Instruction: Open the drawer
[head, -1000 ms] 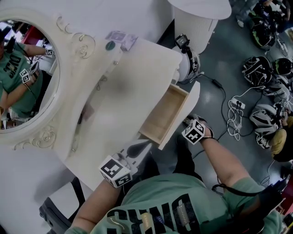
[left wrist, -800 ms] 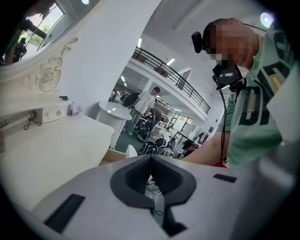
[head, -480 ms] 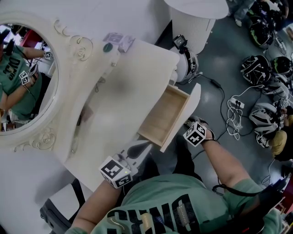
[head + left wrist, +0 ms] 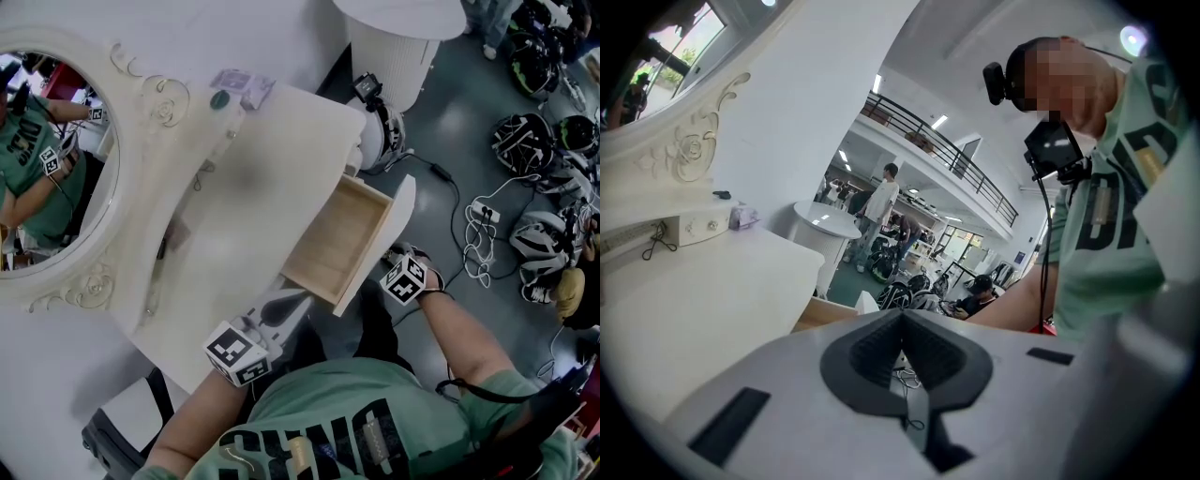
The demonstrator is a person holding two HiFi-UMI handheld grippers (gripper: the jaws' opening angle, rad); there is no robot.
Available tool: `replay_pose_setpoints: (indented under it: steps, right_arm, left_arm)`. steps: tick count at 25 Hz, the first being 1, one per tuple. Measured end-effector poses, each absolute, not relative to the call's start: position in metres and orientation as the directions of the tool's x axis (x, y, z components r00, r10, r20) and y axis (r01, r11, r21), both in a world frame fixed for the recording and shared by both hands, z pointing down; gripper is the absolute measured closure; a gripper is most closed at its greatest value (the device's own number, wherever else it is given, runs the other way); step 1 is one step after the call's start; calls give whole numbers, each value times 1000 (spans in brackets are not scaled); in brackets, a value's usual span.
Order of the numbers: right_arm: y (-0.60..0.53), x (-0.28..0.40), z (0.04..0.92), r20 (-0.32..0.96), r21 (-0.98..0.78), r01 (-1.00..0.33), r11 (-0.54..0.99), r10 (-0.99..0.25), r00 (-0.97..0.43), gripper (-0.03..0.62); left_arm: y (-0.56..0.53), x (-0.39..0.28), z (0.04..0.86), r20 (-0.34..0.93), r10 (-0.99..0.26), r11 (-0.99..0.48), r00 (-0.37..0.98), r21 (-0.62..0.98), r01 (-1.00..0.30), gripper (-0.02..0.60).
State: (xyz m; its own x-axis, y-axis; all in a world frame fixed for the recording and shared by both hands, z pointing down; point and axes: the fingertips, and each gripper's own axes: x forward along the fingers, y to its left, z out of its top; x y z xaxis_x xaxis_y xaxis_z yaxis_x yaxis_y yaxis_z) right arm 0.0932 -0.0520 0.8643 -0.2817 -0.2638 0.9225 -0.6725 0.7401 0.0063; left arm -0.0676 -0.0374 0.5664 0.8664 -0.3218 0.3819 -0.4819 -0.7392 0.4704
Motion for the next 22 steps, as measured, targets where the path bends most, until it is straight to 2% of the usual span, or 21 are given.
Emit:
replay_pose_setpoints:
  steps: [22]
  right_arm:
    - [-40,105,863,923,6,-682,732,-266,-277,453]
  left_arm:
    - [-38,-62,566,382,-315,-740,869,475,-477,572]
